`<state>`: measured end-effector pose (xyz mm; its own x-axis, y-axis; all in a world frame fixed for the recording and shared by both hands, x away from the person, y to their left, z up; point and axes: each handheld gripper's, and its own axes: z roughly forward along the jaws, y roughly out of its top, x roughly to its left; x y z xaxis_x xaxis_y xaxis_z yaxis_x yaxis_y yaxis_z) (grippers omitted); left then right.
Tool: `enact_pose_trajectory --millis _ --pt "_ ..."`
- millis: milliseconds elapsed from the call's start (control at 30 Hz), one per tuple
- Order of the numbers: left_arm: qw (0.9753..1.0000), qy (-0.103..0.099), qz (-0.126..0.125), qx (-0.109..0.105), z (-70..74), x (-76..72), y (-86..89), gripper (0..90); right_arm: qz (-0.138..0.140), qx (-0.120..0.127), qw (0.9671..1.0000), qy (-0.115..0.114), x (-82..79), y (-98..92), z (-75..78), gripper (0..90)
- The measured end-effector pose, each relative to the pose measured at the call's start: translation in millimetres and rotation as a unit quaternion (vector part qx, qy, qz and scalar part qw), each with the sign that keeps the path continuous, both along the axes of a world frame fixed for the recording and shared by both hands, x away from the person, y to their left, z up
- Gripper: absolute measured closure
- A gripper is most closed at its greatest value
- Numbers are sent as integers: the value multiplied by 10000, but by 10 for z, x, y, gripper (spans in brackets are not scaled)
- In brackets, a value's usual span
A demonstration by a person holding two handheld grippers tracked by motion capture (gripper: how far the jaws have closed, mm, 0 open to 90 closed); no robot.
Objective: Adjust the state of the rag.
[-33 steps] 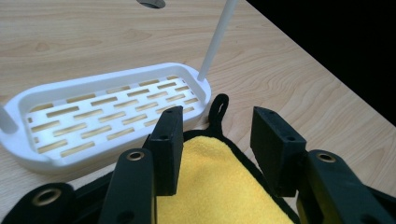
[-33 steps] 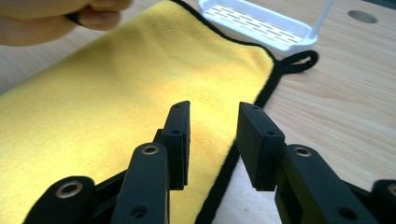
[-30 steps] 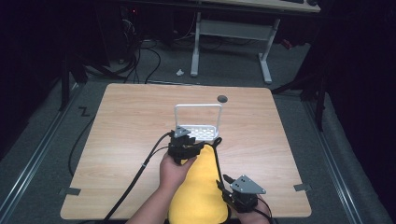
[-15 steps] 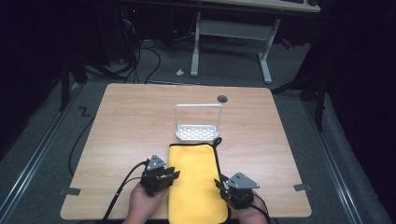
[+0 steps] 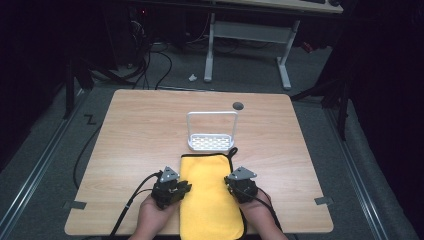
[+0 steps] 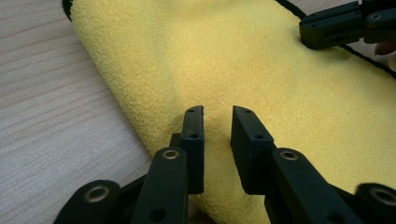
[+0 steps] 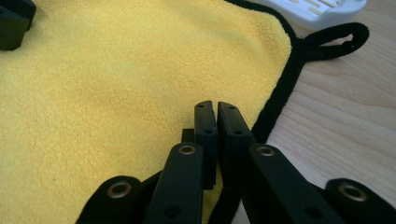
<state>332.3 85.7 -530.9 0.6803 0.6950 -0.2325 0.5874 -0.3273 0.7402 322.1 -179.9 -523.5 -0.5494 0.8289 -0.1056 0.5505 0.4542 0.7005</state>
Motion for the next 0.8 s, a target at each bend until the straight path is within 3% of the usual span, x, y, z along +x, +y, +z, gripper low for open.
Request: enact_pose_trajectory --millis 133,233,367,433,500,533,600,633,667,733,800 --pt "9998 127 -81 -130 -4 -70 43 724 135 34 9999 57 -180 -21 11 860" --pt "9997 131 -189 -59 11 -133 33 694 202 93 9997 71 -332 -36 8 854" --pt "9994 185 -284 -109 37 -145 42 657 246 124 9996 64 -405 -55 3 852" --pt "9997 75 -153 -167 60 -103 82 597 226 175 9996 62 -410 -66 -8 845" --pt "9994 82 107 -323 87 -8 141 580 219 198 9995 59 -405 -68 -11 844" --pt "9984 68 316 -472 112 124 193 543 238 201 9995 40 -401 -70 -15 843" --pt "9977 89 420 -527 120 203 212 529 256 198 9995 26 -400 -70 -17 842" --pt "9962 209 581 -618 116 372 236 505 277 193 9994 13 -401 -76 -20 842" --pt "9962 209 581 -618 116 372 236 501 295 212 9993 4 -398 -80 -23 842" --pt "9940 410 668 -766 92 521 227 497 303 215 9993 -5 -396 -83 -25 842" --pt "9945 491 676 -623 58 649 140 512 315 183 9993 -23 -402 -77 -25 842"
